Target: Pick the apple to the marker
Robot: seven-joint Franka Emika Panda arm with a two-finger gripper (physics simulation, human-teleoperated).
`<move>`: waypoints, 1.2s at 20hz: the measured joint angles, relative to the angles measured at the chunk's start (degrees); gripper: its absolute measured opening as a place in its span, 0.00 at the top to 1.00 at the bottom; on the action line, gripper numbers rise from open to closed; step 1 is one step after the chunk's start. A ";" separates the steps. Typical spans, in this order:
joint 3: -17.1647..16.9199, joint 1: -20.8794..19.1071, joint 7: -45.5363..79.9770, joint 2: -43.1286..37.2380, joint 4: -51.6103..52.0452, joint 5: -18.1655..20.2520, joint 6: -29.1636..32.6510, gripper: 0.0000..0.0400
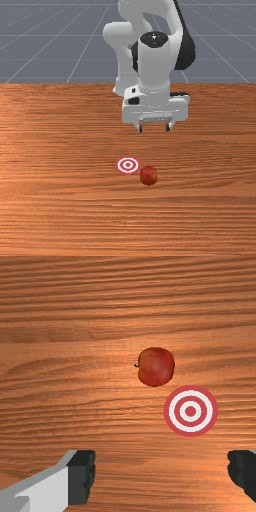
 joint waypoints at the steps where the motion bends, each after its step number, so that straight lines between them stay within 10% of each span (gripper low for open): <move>1: 0.30 0.81 0.51 2.52 1.49 -0.27 1.15 0.01; 22: -1.87 0.27 2.47 25.37 18.90 -2.37 5.77 0.00; 23: -1.85 0.26 2.47 25.37 18.75 -2.33 5.83 0.26; 24: -1.80 0.23 2.38 24.46 17.82 -2.24 5.84 0.27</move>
